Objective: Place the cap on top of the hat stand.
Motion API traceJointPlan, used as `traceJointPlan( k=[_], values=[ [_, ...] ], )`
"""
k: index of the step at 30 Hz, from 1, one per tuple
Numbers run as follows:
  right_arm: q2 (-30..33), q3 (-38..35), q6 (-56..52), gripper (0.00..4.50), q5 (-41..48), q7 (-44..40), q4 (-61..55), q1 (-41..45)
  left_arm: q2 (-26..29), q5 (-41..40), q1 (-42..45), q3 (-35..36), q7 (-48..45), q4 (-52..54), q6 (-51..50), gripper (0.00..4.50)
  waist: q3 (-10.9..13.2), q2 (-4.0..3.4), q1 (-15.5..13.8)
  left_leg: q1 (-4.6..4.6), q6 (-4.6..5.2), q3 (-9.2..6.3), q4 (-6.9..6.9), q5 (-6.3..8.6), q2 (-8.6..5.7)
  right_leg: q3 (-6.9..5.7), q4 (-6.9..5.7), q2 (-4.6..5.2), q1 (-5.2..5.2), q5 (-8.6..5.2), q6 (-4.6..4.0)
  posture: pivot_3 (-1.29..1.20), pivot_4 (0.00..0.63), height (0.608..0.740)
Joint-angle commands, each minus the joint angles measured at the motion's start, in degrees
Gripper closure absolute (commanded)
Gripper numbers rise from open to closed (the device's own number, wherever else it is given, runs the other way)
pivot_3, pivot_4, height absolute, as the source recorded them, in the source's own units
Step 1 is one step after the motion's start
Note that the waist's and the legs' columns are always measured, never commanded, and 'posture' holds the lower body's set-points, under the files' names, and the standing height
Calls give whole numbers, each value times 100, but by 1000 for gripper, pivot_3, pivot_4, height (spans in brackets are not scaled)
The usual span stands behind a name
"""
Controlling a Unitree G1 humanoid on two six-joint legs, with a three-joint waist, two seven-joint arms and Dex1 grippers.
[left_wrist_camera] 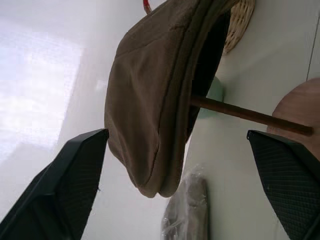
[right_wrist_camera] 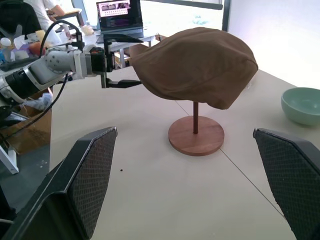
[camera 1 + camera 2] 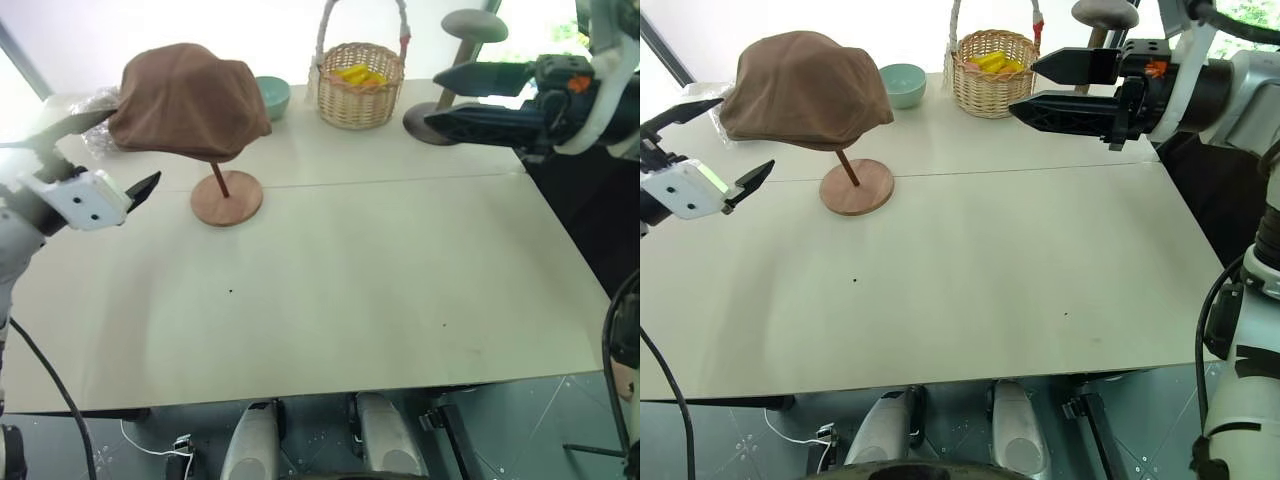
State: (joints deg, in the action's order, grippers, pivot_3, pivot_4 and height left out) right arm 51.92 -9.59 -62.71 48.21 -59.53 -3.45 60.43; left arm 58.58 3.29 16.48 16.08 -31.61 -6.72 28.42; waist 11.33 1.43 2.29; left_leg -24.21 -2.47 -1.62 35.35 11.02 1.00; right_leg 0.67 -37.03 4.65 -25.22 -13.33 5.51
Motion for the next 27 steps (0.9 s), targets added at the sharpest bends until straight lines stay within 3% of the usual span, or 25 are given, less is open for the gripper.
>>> traceJointPlan(
  k=[1,7,10,12,20,27],
  values=[
    [133,-25,261,0,-134,-90,85,94,272,-1164,-699,748,-804,1021,-1632,54,0,0,26,0,0,0,-1,0,1,0,0,0,-1,0,0,0,150,740],
    [208,244,497,0,-418,-335,315,103,644,-3409,-2153,2366,-2349,2582,-5103,54,3,-5,21,3,-1,10,-6,1,10,5,1,-5,-10,-15,-26,0,150,740],
    [184,324,538,0,-507,-434,542,237,984,-4524,-1952,3276,-2697,2048,-6865,54,3,-4,7,2,-1,9,-2,1,10,4,3,-6,-9,-16,-30,0,150,740],
    [177,388,735,0,-660,-498,701,333,1303,-4840,-1624,3590,-2846,1453,-7513,54,3,-4,14,2,0,9,1,1,9,4,4,-7,-8,-16,-30,0,150,740],
    [243,533,1055,0,-951,-1005,1254,626,2037,-4716,-1095,3944,-3588,408,-8053,54,3,-4,32,3,0,13,-8,1,8,4,3,-9,-12,-16,-28,0,150,740],
    [147,509,1205,0,-1099,-1095,1383,672,2213,-4355,-1053,3926,-3983,289,-7977,54,4,-5,31,3,-1,15,-9,1,8,5,4,-7,-15,-17,-29,0,150,740]
  ],
)
